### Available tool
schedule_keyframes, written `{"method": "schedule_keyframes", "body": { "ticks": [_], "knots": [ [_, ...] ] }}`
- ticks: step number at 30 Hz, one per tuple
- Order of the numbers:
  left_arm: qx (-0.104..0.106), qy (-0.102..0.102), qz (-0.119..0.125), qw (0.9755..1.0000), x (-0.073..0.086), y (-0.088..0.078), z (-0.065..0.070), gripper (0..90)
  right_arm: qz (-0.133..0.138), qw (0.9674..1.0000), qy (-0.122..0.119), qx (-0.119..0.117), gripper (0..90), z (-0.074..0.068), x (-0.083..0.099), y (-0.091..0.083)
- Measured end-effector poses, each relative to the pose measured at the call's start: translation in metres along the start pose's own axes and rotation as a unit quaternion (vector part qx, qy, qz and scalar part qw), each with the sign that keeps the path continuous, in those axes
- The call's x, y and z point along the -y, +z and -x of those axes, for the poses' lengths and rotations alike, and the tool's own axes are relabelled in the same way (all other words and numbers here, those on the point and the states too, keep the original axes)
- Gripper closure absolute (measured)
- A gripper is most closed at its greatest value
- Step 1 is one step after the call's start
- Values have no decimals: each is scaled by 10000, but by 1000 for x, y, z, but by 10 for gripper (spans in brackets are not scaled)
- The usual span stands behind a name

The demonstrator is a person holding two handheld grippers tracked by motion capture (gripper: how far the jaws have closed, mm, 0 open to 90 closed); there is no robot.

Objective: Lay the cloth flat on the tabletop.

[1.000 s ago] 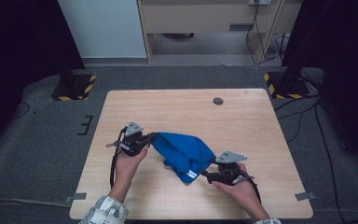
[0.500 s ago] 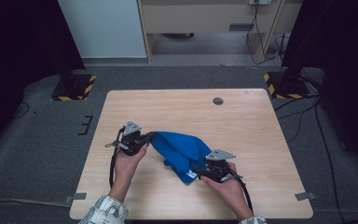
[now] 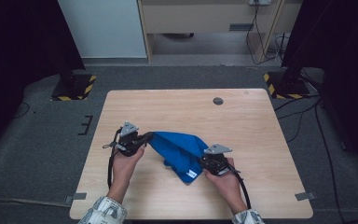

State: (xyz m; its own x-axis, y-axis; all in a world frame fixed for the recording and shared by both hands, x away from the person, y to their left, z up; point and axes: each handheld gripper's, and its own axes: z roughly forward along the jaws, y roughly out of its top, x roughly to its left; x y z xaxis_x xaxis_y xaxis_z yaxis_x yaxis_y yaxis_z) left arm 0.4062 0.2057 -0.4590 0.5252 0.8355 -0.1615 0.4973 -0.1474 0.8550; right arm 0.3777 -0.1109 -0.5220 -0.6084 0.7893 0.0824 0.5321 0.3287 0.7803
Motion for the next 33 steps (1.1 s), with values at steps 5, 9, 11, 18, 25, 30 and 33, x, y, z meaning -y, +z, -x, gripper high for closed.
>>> {"method": "schedule_keyframes", "body": {
  "ticks": [5,9,11,18,25,30,33],
  "knots": [
    [75,124,-153,9998,3,5,4,872,123,9997,104,187,822,22,-2,-17],
    [159,252,-210,9993,1,11,12,871,354,9990,192,197,845,40,-4,-34],
    [181,275,-217,9992,-1,14,16,870,468,9986,169,182,864,45,-6,-42],
    [27,314,-163,9994,-12,19,22,879,618,9977,69,277,860,57,-15,-58],
    [-51,130,-142,9998,-12,17,15,882,525,9980,3,344,824,59,-8,-53],
    [-93,81,-157,9998,-9,16,11,881,554,9980,59,288,822,60,-4,-52],
    [-111,67,-167,9998,-8,17,9,881,631,9976,66,284,822,59,-4,-53]
  ]
}}
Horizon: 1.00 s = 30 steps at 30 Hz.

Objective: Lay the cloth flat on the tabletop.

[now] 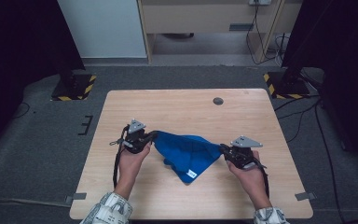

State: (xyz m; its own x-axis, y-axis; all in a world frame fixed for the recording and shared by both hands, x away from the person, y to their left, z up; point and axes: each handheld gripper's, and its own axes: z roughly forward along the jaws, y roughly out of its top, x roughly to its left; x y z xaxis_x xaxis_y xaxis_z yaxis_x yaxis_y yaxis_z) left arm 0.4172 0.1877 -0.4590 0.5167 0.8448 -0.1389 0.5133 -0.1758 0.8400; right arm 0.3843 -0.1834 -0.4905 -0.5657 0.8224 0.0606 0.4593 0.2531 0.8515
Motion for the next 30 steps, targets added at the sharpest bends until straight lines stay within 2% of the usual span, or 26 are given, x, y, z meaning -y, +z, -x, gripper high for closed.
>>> {"method": "schedule_keyframes", "body": {
  "ticks": [6,20,30],
  "knots": [
    [27,-1,21,10000,-1,2,0,880,191,9996,-41,-184,876,-1,-9,-13],
    [232,163,200,9994,-13,-3,12,877,474,9988,-38,-114,878,7,-30,-38],
    [254,215,254,9991,-20,-6,14,875,627,9978,-150,-169,879,1,-48,-55]
  ]
}}
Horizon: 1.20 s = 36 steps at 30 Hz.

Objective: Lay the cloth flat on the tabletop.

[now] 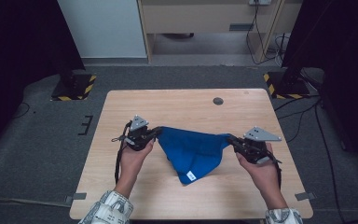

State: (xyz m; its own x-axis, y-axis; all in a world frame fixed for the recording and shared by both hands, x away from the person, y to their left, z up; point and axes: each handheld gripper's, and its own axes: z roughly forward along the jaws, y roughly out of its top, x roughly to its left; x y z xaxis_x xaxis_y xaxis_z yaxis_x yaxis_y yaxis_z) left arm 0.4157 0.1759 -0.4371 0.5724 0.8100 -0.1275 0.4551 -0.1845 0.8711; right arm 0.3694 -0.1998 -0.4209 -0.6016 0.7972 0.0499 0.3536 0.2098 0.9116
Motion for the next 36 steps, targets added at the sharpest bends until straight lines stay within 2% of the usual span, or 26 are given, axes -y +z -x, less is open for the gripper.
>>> {"method": "schedule_keyframes", "body": {
  "ticks": [4,6,11,22,29,32,36],
  "knots": [
    [38,42,89,9999,-5,-5,4,876,50,10000,-56,6,878,0,-9,-4],
    [14,80,121,9999,-7,-8,5,876,55,10000,-78,28,879,2,-12,-4],
    [107,103,300,9994,-16,-20,8,876,27,10000,-46,68,878,8,-16,-5],
    [93,239,295,9992,-26,-29,12,875,47,10000,-67,10,877,9,-22,-7],
    [80,160,259,9995,-25,-25,7,875,88,9999,-140,-7,876,3,-34,-16],
    [85,162,249,9995,-24,-25,7,875,74,9996,-266,19,875,1,-40,-16],
    [105,175,300,9993,-25,-28,9,875,52,9996,-274,108,875,7,-44,-13]
  ]
}}
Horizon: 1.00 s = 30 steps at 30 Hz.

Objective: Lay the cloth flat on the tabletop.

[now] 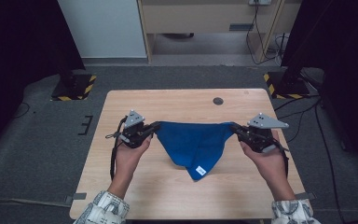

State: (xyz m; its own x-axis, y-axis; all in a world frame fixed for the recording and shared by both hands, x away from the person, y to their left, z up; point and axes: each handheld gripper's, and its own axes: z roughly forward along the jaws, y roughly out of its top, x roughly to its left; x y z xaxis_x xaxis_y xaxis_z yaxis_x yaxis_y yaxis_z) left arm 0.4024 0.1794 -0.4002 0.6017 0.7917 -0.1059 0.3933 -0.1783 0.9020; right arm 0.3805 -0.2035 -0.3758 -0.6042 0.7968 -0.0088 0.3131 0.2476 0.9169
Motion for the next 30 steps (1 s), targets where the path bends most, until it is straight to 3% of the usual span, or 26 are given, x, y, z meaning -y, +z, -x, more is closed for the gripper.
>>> {"method": "schedule_keyframes", "body": {
  "ticks": [16,22,30],
  "knots": [
    [17,28,-16,10000,-5,-5,4,874,-141,9998,160,28,871,14,9,17],
    [27,91,19,10000,-11,-13,8,874,-56,9999,149,2,871,11,4,9],
    [141,273,185,9994,-28,-36,23,874,103,9999,18,-5,869,4,-9,-11]
  ]
}}
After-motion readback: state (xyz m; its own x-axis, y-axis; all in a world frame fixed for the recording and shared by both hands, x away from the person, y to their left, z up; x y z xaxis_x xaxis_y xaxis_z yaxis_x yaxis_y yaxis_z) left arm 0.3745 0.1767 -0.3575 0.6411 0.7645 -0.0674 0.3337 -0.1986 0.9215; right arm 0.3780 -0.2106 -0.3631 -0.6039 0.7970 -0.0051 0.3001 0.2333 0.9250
